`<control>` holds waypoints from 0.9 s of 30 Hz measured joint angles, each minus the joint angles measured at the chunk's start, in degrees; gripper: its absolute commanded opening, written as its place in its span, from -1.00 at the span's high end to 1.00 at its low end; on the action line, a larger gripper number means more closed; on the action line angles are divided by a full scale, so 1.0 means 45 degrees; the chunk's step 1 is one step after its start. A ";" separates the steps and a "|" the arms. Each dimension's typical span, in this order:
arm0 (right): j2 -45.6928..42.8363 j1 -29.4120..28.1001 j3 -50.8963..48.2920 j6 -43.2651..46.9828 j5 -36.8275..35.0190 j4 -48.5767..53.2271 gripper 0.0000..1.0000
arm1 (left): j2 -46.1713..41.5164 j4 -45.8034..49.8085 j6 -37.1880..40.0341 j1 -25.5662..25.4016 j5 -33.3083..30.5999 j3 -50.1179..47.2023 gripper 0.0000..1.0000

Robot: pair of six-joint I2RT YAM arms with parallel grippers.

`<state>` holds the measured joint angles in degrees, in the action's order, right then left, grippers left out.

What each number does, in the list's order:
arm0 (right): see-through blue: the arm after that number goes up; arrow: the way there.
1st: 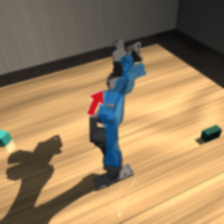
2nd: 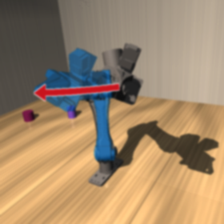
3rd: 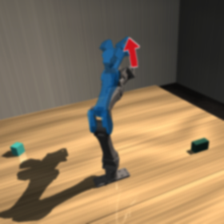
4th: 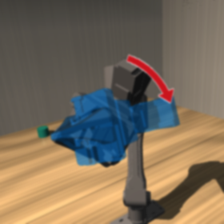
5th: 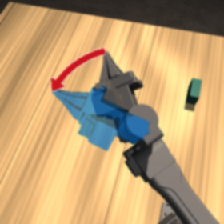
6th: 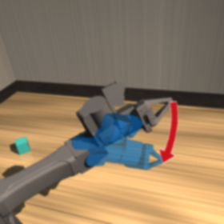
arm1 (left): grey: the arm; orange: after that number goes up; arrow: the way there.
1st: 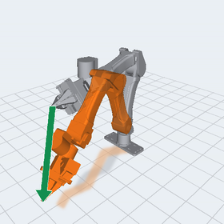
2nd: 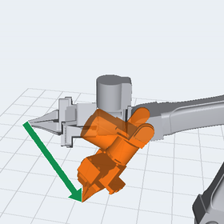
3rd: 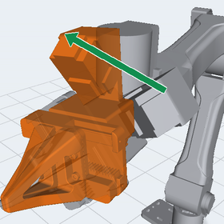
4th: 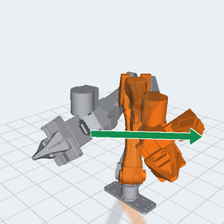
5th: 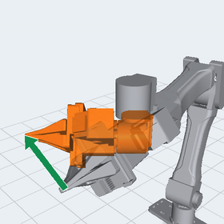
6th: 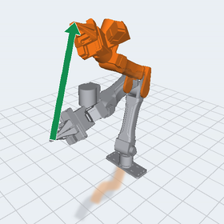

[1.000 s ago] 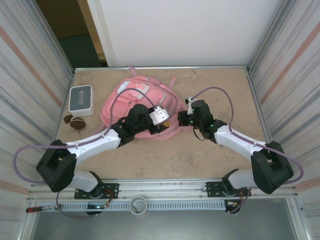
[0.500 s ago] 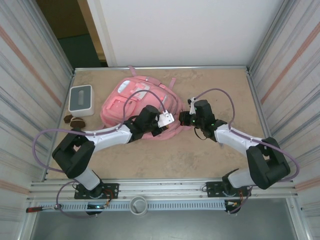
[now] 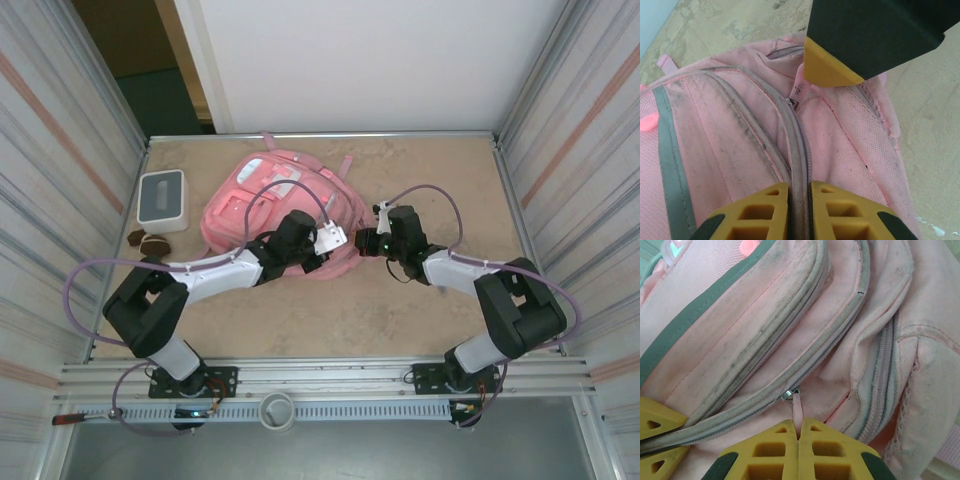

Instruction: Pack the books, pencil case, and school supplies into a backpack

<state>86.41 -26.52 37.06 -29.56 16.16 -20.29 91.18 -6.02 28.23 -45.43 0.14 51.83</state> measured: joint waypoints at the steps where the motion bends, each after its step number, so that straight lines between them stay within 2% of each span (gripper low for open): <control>1: 0.0058 0.0000 0.0000 0.0000 0.0044 -0.0083 0.89 | 0.0000 0.0000 0.0000 0.0000 0.0000 0.0000 1.00; 27: 0.0913 0.0010 0.0146 0.0005 0.0481 -0.0461 0.73 | 0.0000 -0.0034 -0.0049 0.0015 0.0053 -0.0049 1.00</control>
<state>90.52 -26.48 37.71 -29.54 18.33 -22.37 91.18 -6.17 28.01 -45.36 0.38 51.62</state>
